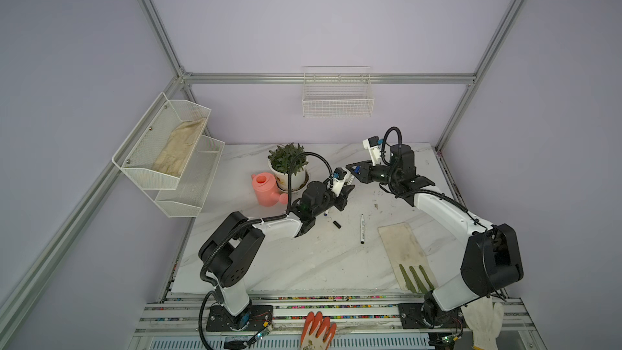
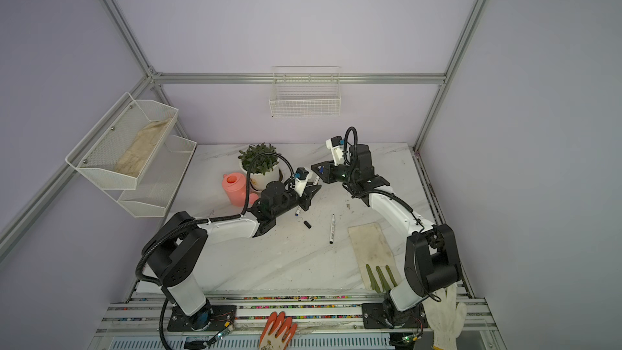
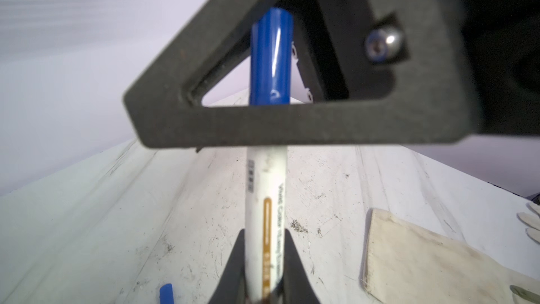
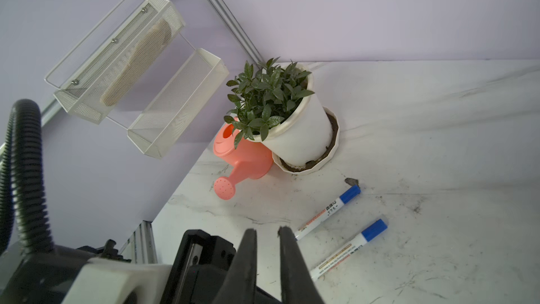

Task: Insert pens into pen caps
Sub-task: Put on the pen cap to the pen.

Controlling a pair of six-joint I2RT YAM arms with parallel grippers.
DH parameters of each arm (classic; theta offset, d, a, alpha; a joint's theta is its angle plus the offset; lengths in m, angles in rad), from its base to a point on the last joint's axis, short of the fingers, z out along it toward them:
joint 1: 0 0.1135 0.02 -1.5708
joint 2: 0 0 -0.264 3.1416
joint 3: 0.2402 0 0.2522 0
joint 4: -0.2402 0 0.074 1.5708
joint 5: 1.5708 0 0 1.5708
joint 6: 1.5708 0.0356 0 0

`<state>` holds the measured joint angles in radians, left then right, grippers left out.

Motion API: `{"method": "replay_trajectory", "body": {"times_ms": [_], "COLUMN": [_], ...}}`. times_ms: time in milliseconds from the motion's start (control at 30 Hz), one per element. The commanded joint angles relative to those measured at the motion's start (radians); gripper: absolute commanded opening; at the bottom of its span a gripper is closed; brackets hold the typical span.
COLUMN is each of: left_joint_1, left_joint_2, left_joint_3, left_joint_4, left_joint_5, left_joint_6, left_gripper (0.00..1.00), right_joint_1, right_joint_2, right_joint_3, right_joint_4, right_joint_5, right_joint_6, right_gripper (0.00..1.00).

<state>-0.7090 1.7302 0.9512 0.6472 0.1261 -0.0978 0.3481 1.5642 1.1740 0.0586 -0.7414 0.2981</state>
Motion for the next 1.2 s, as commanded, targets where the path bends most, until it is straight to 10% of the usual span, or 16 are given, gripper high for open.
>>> {"method": "replay_trajectory", "body": {"times_ms": [0,500,1167], "left_joint_1": [0.026,-0.07,-0.09], "left_joint_2": [-0.098,0.094,0.162], "left_joint_3": [-0.045,-0.155,-0.227], "left_joint_4": [0.287,0.222,0.276], "left_joint_5": [-0.16,-0.043,-0.003], "left_joint_6": [-0.111,-0.122,-0.123], "left_gripper": [0.0,0.0,0.0], "right_joint_1": [-0.007,-0.007,-0.019], "right_joint_2": [0.05,0.053,-0.022], "right_joint_3": [-0.084,-0.015,0.044], "right_joint_4": [-0.283,-0.272,-0.238], "right_joint_5": [-0.107,-0.131,0.091], "right_joint_6": [0.052,0.066,0.083], "right_gripper": [0.0,0.0,0.61]}}
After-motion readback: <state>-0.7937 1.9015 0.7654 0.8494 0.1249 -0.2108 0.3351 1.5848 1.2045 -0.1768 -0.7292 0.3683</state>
